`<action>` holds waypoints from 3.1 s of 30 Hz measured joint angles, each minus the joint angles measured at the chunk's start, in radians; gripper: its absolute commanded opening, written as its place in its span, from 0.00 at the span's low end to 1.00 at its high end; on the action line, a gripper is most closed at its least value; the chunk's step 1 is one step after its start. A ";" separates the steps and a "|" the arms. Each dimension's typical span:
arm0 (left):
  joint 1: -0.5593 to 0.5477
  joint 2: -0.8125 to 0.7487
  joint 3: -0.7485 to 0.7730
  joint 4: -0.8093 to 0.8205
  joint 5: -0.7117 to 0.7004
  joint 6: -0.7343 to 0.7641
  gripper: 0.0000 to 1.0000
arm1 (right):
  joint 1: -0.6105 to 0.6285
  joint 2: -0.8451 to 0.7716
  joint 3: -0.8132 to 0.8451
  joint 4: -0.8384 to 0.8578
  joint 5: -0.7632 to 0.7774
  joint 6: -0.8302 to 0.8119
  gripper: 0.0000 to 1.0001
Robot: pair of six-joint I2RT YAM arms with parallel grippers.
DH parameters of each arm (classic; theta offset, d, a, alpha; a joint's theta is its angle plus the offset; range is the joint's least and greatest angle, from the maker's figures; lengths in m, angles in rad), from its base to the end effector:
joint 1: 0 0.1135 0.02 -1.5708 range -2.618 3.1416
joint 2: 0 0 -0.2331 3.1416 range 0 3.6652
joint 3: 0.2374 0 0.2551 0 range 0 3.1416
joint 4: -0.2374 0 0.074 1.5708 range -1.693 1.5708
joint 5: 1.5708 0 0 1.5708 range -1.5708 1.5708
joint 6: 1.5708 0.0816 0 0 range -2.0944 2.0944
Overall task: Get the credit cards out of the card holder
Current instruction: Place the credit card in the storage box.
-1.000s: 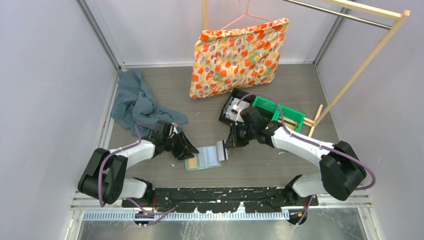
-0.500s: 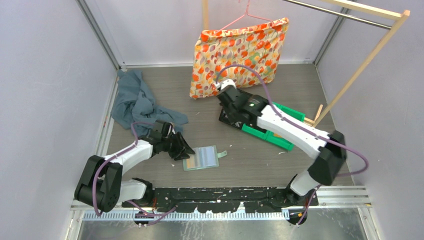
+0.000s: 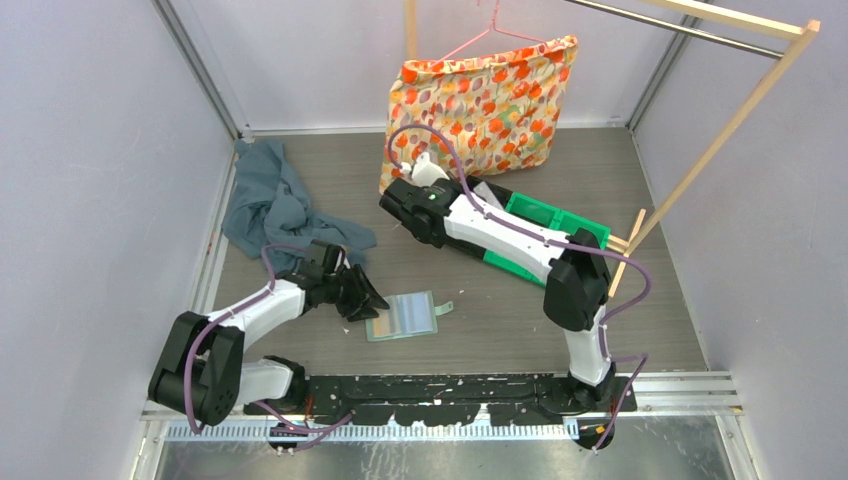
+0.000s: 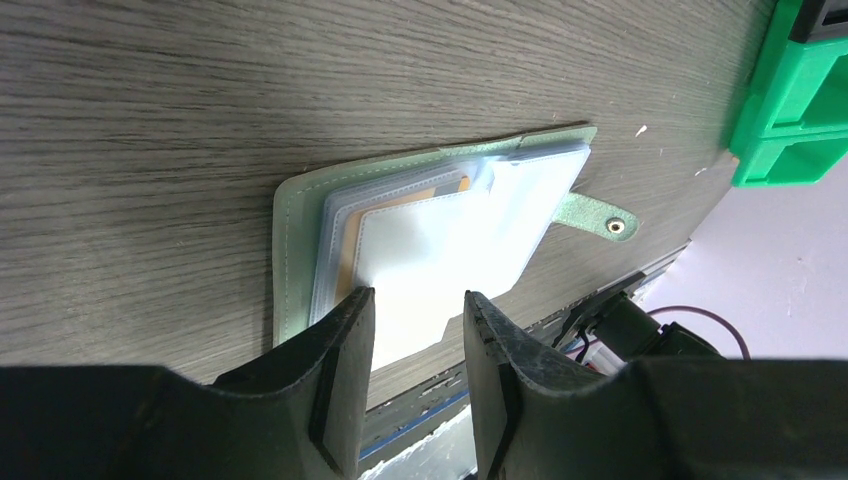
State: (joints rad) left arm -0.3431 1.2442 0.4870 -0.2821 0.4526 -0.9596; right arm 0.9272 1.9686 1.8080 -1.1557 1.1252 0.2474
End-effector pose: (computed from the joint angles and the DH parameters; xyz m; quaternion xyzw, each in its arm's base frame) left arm 0.2153 -0.1148 0.0805 -0.2291 0.9139 -0.3273 0.0723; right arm 0.2942 0.2695 0.2423 -0.2159 0.8136 -0.3809 0.3825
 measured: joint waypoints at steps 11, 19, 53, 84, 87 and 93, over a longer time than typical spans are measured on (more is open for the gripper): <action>0.000 0.011 0.005 0.000 0.004 -0.002 0.39 | 0.000 0.385 0.346 -0.320 0.354 0.363 0.00; 0.000 0.011 0.005 0.000 0.004 -0.002 0.39 | 0.000 0.345 0.124 -0.243 0.396 0.262 0.01; 0.000 0.008 -0.002 0.009 0.006 -0.008 0.39 | -0.016 0.169 -0.463 1.085 0.052 -0.830 0.01; 0.000 -0.010 0.005 -0.031 0.000 -0.005 0.40 | 0.002 0.045 -0.342 0.683 -0.069 -0.566 0.65; 0.000 -0.044 0.024 -0.083 -0.015 -0.001 0.41 | 0.047 -0.041 -0.275 0.592 -0.163 -0.452 0.65; 0.000 -0.161 0.069 -0.147 -0.043 0.005 0.43 | 0.140 -0.215 -0.252 0.487 -0.304 -0.154 0.65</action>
State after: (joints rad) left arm -0.3431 1.0832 0.5560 -0.4294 0.4099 -0.9546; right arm 1.0672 1.7538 1.5558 -0.6685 0.8207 0.0933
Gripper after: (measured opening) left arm 0.423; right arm 0.650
